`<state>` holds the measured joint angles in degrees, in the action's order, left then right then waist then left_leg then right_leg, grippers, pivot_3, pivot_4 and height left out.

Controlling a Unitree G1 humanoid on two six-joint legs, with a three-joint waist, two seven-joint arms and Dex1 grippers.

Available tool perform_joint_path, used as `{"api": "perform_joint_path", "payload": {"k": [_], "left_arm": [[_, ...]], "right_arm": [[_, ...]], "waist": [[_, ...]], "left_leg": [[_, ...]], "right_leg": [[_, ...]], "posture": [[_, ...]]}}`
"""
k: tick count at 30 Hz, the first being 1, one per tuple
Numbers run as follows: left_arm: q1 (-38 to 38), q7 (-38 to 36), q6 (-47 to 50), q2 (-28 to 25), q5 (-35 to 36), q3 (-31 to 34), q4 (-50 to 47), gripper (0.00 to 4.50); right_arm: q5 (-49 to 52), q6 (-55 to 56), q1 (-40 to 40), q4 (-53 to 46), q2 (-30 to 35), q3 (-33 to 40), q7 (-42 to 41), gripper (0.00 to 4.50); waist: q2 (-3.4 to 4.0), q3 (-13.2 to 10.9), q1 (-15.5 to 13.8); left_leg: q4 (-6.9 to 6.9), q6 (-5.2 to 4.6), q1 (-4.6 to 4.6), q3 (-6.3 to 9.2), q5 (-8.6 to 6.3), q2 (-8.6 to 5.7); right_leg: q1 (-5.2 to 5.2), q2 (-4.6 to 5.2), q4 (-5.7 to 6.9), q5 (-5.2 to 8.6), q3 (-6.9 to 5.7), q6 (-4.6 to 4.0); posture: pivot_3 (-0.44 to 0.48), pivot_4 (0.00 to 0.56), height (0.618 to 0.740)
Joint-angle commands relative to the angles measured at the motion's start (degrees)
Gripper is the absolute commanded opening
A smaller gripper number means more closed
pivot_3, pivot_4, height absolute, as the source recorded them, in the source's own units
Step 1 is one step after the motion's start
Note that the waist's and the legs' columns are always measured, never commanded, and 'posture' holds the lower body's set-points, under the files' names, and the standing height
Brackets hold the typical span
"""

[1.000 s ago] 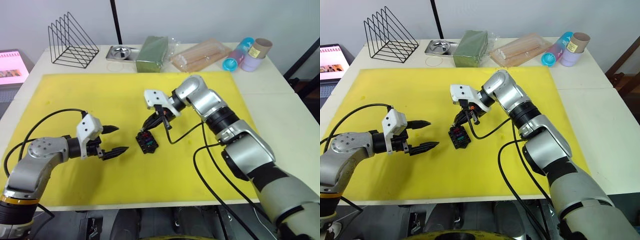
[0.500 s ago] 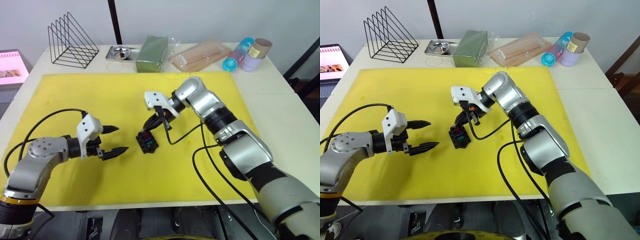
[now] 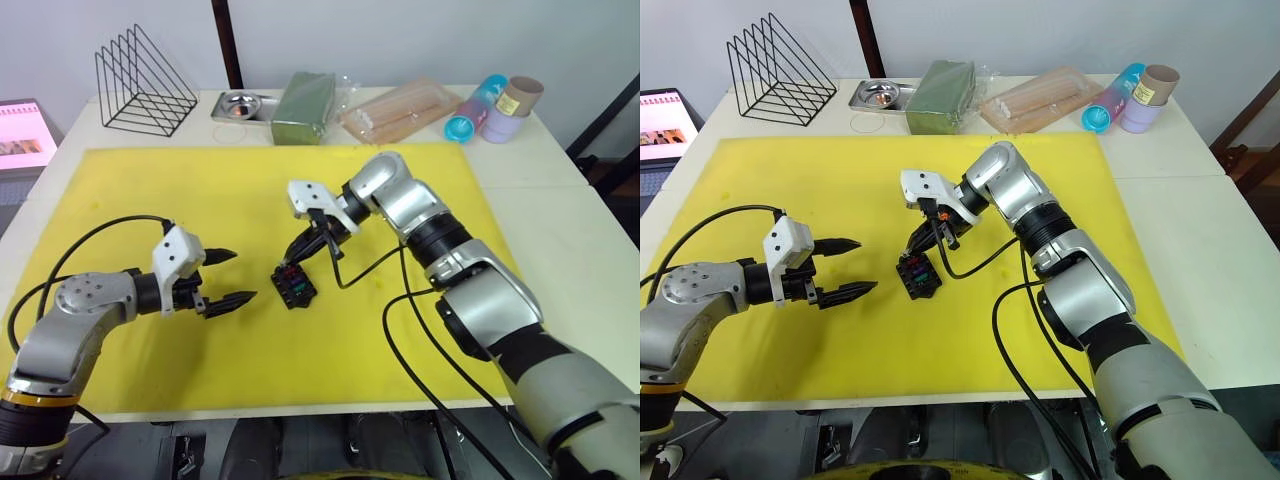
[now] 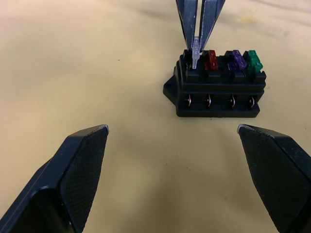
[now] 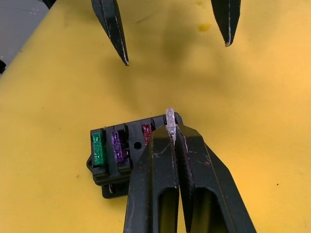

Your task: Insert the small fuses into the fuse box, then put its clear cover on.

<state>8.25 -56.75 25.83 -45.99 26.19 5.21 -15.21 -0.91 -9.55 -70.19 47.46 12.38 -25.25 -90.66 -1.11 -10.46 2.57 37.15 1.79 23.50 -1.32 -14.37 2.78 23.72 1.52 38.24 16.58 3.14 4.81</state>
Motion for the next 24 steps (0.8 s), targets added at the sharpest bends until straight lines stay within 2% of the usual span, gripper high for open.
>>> {"api": "perform_joint_path", "payload": {"k": [1, 24], "left_arm": [[0.15, 0.13, -1.14, 0.21, -0.24, 0.59, -0.47, 4.5], [-0.37, 0.58, -1.44, 1.16, -0.63, 0.66, -0.79, 4.5]], "right_arm": [[-0.17, 1.63, -1.32, -0.27, -0.33, 1.11, -0.13, 0.04], [-4.75, 7.46, -0.5, 5.27, -1.74, -1.02, 1.53, 0.04]], "waist": [[0.0, 0.0, 0.0], [0.0, 0.0, 0.03]], "left_leg": [[0.0, 0.0, 0.0, 0.0, 0.0, 0.0], [0.0, 0.0, -0.02, 0.0, 0.0, 0.0]], "right_leg": [[0.0, 0.0, 0.0, 0.0, 0.0, 0.0], [-0.01, 0.0, 0.01, 0.0, 0.0, 0.0]], "posture": [[0.0, 0.15, 0.74], [0.0, 0.15, 0.74]]}}
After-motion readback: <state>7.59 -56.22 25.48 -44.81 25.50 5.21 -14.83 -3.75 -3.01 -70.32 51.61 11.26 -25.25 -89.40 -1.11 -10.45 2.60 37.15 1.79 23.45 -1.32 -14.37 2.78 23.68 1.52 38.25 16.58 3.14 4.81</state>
